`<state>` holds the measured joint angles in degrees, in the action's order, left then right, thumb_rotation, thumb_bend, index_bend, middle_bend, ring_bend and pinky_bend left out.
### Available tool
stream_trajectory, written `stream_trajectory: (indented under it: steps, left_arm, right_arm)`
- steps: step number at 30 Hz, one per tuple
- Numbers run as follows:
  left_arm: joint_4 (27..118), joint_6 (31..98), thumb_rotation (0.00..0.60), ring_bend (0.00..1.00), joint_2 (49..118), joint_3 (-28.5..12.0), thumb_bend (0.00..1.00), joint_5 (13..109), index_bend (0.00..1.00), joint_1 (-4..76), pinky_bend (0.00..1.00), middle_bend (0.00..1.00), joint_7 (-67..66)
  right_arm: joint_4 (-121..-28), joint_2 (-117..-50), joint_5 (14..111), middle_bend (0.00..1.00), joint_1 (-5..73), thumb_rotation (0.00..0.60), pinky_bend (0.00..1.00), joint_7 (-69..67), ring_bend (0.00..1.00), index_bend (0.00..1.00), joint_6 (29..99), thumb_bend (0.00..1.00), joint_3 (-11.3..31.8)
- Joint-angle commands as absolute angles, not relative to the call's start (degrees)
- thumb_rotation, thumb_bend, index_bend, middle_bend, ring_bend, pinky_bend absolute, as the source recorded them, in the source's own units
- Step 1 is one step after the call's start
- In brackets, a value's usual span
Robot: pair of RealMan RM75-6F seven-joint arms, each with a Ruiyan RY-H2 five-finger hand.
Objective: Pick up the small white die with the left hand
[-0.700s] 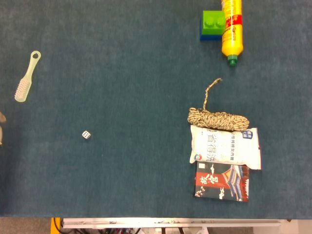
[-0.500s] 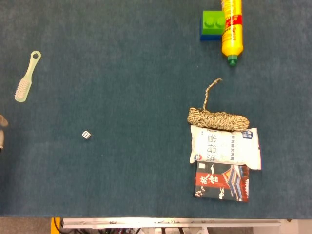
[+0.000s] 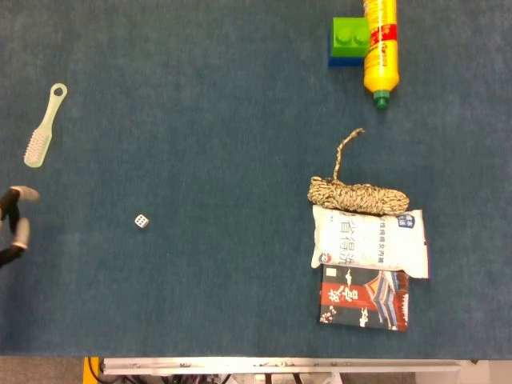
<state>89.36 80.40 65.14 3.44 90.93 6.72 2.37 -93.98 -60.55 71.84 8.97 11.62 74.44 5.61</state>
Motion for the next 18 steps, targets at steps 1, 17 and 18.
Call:
stream_trajectory:
  steps: [1,17,18]
  left_arm:
    - [93.61,76.11,0.6,0.98,62.73,4.72,0.54,91.79,0.43,8.9,1.0,0.98,5.87]
    - [100.52,55.66,0.6,1.0,59.49,7.17,0.84,90.52,0.35,19.53,1.0,1.0,7.58]
    - [100.64,55.11,0.6,1.0,59.7,7.07,0.85,89.98,0.35,19.8,1.0,1.0,7.12]
  right_arm:
    - [-94.81,-59.8,72.37,0.21,8.5,0.6,0.28,10.96,0.19,0.44,75.37,0.14,5.75]
    - [-96.64,-57.86,72.79,0.21,7.13,0.6,0.27,9.48,0.19,0.44,77.26,0.14,5.75]
    - [-96.67,-57.83,72.76,0.21,7.14,0.6,0.27,9.49,0.19,0.44,77.18,0.14,5.74]
